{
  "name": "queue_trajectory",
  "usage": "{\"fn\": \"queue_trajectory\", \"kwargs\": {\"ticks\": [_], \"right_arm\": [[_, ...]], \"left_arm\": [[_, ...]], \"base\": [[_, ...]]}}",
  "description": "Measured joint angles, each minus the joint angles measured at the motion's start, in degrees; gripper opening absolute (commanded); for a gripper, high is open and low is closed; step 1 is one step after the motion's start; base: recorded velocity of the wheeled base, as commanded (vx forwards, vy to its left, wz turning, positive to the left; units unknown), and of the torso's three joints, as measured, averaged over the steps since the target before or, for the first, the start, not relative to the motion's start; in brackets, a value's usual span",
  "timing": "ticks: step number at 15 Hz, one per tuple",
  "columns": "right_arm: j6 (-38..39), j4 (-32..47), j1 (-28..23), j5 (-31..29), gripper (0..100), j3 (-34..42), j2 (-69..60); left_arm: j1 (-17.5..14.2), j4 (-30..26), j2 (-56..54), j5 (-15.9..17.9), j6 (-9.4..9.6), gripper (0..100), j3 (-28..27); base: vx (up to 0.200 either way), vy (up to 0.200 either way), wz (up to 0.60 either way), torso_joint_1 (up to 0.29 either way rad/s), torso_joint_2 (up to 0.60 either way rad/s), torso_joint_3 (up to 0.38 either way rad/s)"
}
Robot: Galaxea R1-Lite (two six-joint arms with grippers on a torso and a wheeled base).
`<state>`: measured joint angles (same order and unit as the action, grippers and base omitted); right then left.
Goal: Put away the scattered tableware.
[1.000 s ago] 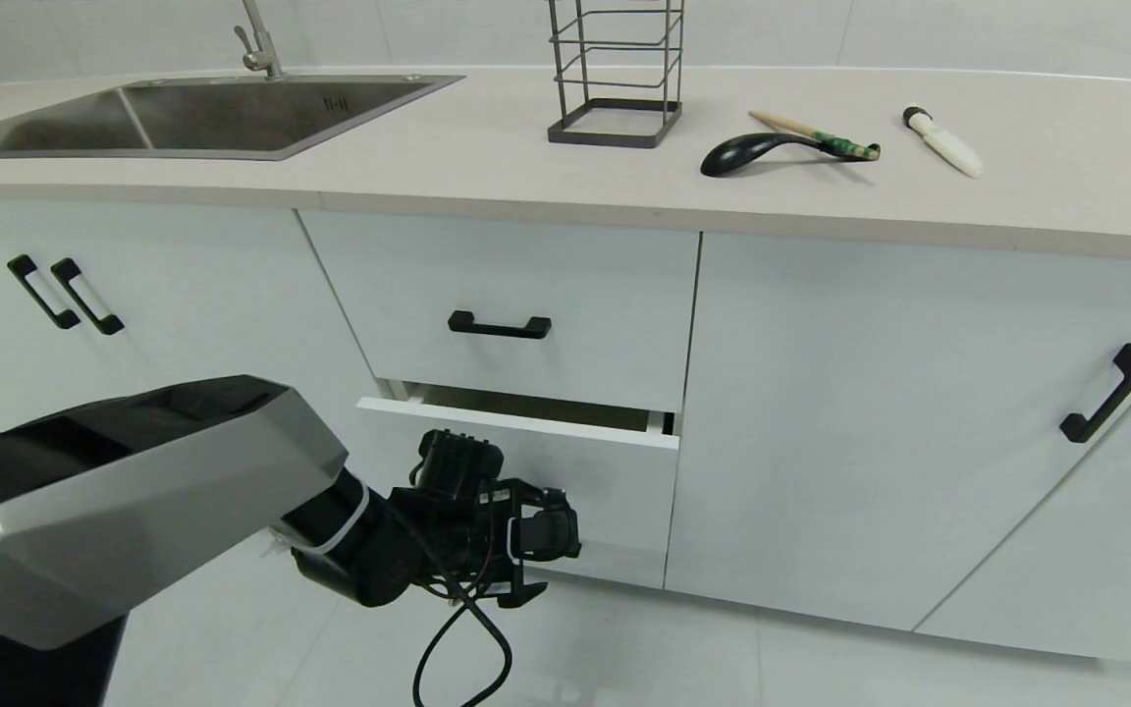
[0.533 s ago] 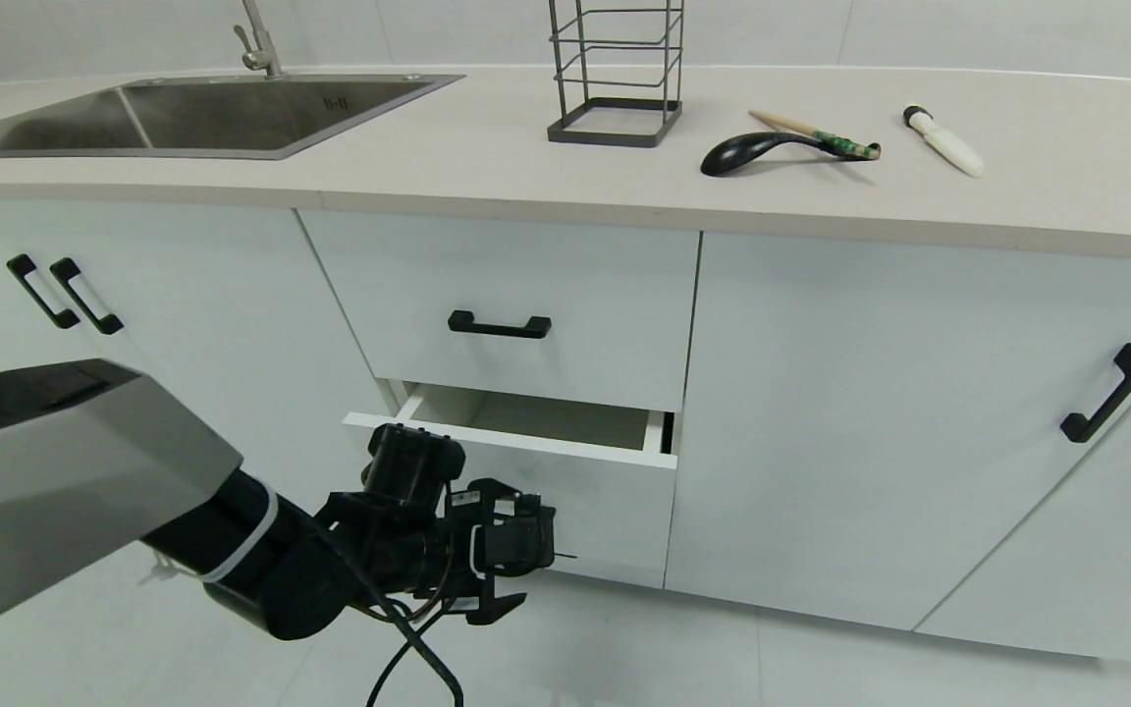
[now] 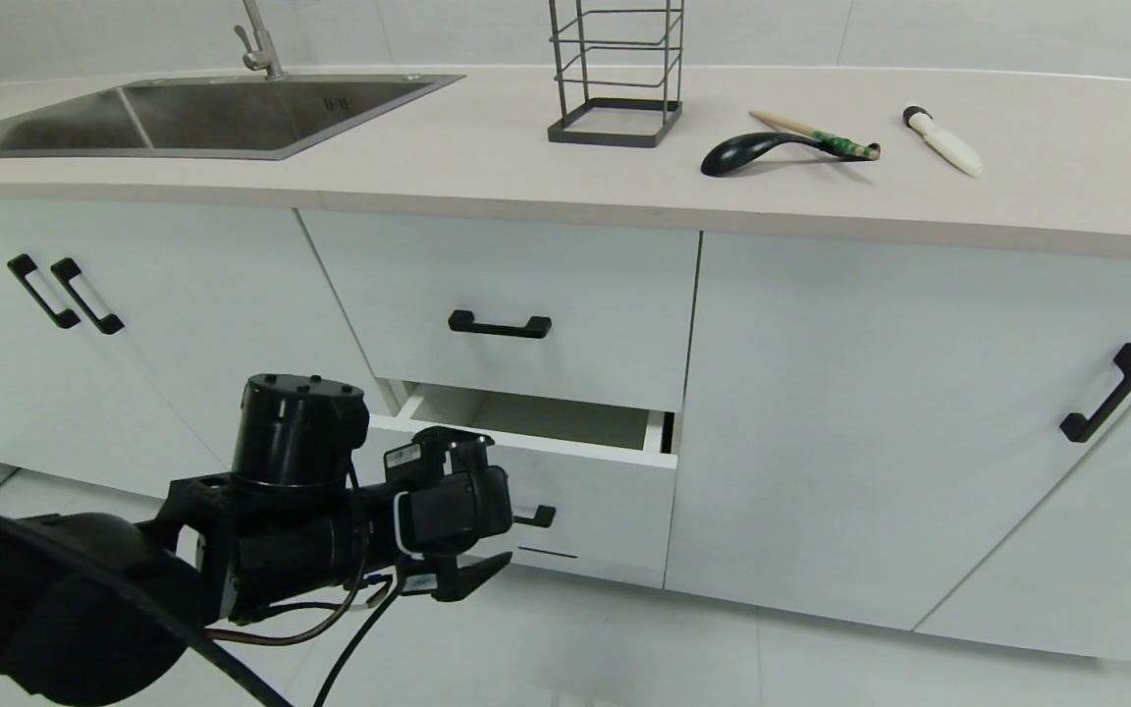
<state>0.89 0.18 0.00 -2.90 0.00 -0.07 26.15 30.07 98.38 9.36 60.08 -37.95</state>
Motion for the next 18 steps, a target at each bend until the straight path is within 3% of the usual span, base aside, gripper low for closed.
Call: {"fn": "queue_trajectory", "kwargs": {"ticks": [5,10,18], "right_arm": [[0.00,0.00,0.00,0.01,0,0.00,0.00],[0.00,-0.02,0.00,0.01,0,0.00,0.00],[0.00,0.00,0.00,0.00,0,0.00,0.00]], "left_arm": [[0.55,-4.79,4.24,0.07,-0.16,100,-8.91],[0.56,-5.12,12.67,0.38,-0.16,100,-16.29],[0.48,-5.03,19.50,0.34,-0.22,100,-20.76]], "base": [[0.000,0.000,0.00,0.000,0.00,0.000],[0.000,0.000,0.00,0.000,0.00,0.000],[0.000,0.000,0.00,0.000,0.00,0.000]]}}
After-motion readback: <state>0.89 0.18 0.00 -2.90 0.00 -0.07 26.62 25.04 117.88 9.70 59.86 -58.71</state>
